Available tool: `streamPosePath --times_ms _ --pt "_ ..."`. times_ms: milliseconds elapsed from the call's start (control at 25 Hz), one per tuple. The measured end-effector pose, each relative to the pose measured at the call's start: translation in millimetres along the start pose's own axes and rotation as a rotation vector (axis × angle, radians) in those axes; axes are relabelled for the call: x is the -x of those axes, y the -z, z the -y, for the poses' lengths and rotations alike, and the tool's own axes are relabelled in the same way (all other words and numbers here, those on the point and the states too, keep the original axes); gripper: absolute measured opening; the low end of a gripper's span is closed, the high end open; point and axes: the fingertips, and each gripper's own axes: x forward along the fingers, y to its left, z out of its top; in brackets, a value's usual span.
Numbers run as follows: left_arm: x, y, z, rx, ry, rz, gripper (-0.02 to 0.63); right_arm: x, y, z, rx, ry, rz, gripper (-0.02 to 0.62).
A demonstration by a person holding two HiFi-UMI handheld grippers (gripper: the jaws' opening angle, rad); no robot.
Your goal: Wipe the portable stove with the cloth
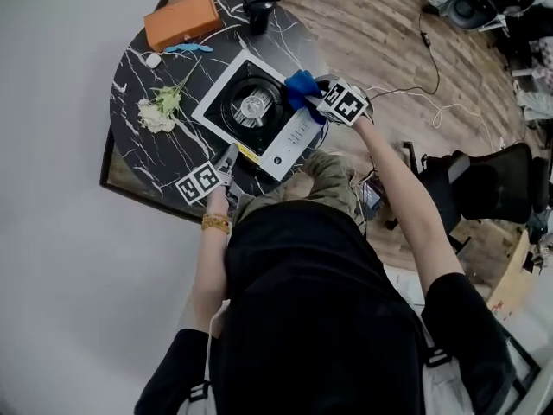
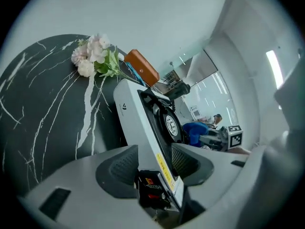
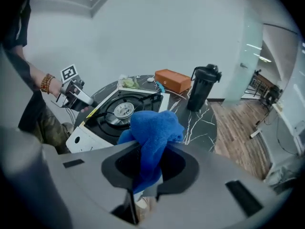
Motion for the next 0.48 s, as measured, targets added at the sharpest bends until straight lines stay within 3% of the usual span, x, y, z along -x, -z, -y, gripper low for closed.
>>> streamPosePath --times_ms 120,240,320,480 --pt "-12 -2 -2 0.009 0.005 -0.024 0.215 -28 0 -3 0.047 -0.096 -0.086 0.066" --pt "-26 -1 -6 -0.024 -0.039 -0.057 0.201 -41 2 -6 0.123 -0.131 -0.186 0.058" --pt "-27 0 -9 -0.032 -0.05 -0.063 0.198 -43 3 -9 0.234 -0.15 -0.266 0.055" --pt "-26 -1 -13 0.069 -0.014 -0.038 0.196 -51 -12 -21 0.477 -0.197 -0.35 0.055"
